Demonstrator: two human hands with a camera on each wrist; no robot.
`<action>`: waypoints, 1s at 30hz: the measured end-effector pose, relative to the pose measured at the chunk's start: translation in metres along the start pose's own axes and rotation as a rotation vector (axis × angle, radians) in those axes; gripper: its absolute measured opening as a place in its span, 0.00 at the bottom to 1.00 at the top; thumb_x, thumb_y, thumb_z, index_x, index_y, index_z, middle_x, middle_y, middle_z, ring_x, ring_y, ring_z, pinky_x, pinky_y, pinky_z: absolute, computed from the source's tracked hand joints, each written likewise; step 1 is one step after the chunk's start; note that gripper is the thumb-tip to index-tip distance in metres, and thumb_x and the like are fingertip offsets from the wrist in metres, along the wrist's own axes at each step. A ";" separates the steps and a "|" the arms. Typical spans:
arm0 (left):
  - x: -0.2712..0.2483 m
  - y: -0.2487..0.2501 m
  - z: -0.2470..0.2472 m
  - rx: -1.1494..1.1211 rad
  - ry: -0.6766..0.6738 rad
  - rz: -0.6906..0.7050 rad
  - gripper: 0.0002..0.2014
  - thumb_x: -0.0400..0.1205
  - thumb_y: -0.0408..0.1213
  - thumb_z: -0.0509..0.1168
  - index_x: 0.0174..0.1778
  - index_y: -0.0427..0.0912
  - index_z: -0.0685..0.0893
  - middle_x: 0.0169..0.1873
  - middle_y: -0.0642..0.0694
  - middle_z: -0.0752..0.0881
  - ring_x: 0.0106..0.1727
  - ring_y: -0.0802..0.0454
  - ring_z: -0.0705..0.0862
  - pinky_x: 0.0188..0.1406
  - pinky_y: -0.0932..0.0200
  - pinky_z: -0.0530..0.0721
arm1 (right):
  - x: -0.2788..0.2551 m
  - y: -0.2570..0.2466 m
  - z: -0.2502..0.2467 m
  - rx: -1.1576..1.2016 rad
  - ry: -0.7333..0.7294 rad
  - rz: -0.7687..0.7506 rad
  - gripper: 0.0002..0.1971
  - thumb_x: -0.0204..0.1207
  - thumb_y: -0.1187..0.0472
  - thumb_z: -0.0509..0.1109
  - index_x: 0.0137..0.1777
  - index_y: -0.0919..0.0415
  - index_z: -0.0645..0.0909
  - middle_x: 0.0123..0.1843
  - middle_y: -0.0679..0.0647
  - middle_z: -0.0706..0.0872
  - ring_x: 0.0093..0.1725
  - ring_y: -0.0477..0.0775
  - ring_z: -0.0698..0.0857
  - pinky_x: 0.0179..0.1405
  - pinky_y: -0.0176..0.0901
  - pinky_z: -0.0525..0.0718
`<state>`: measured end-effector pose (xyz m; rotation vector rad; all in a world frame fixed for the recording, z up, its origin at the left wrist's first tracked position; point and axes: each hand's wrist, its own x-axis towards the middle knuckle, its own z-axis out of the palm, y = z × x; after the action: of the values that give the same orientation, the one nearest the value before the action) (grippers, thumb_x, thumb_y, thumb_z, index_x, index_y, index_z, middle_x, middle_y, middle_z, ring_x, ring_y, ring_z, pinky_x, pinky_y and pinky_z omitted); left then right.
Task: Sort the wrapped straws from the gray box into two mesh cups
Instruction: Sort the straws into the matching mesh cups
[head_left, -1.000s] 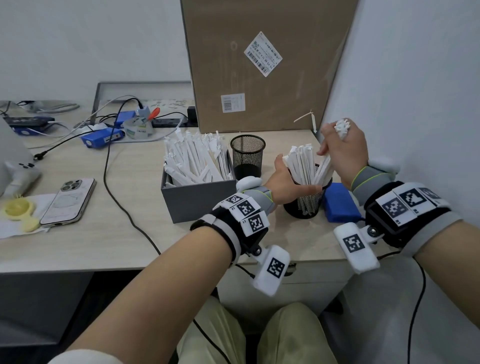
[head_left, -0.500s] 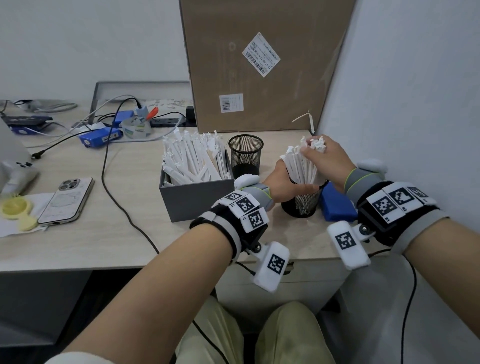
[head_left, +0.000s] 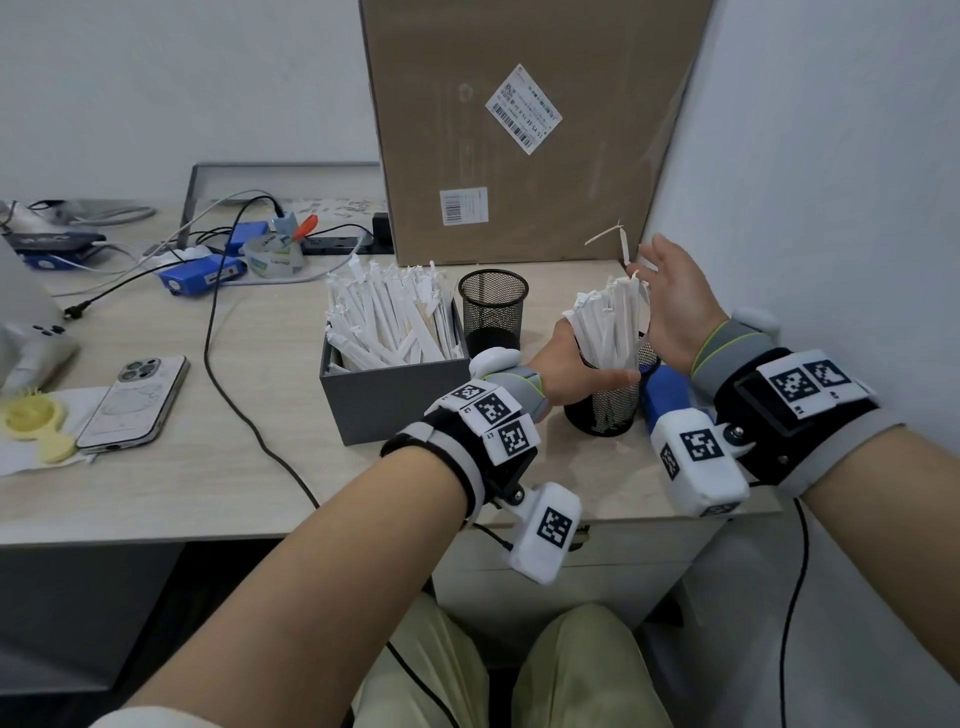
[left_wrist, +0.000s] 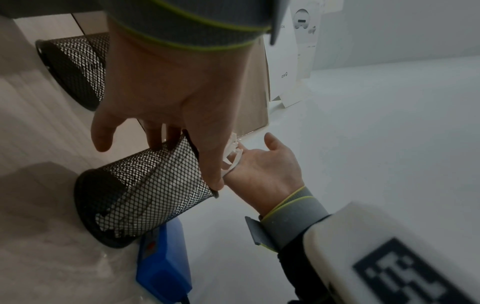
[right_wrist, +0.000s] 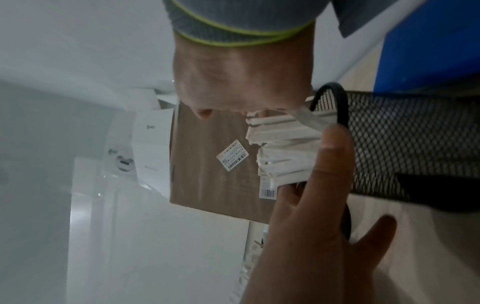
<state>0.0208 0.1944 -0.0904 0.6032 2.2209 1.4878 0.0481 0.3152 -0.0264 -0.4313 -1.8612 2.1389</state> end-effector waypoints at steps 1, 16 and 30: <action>0.000 -0.001 0.000 0.000 -0.002 0.000 0.49 0.67 0.46 0.80 0.78 0.42 0.58 0.70 0.47 0.77 0.70 0.50 0.76 0.72 0.51 0.76 | 0.001 0.000 -0.002 -0.060 -0.012 -0.001 0.29 0.85 0.44 0.49 0.83 0.54 0.58 0.81 0.53 0.65 0.80 0.49 0.64 0.73 0.51 0.69; -0.006 0.004 0.000 0.010 -0.003 0.015 0.45 0.72 0.41 0.78 0.79 0.39 0.58 0.70 0.45 0.76 0.71 0.51 0.75 0.65 0.60 0.74 | 0.002 0.025 -0.002 -0.417 -0.030 -0.134 0.32 0.82 0.53 0.57 0.84 0.54 0.49 0.84 0.53 0.56 0.83 0.51 0.58 0.83 0.52 0.56; -0.018 0.016 -0.002 0.061 -0.021 0.058 0.39 0.75 0.40 0.75 0.79 0.43 0.63 0.72 0.44 0.76 0.67 0.54 0.74 0.63 0.62 0.71 | 0.007 0.019 -0.011 -0.302 0.066 -0.117 0.27 0.84 0.42 0.42 0.76 0.45 0.72 0.83 0.48 0.63 0.84 0.45 0.54 0.84 0.50 0.47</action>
<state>0.0368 0.1879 -0.0731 0.7047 2.2571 1.4393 0.0457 0.3258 -0.0468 -0.4373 -2.1222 1.7530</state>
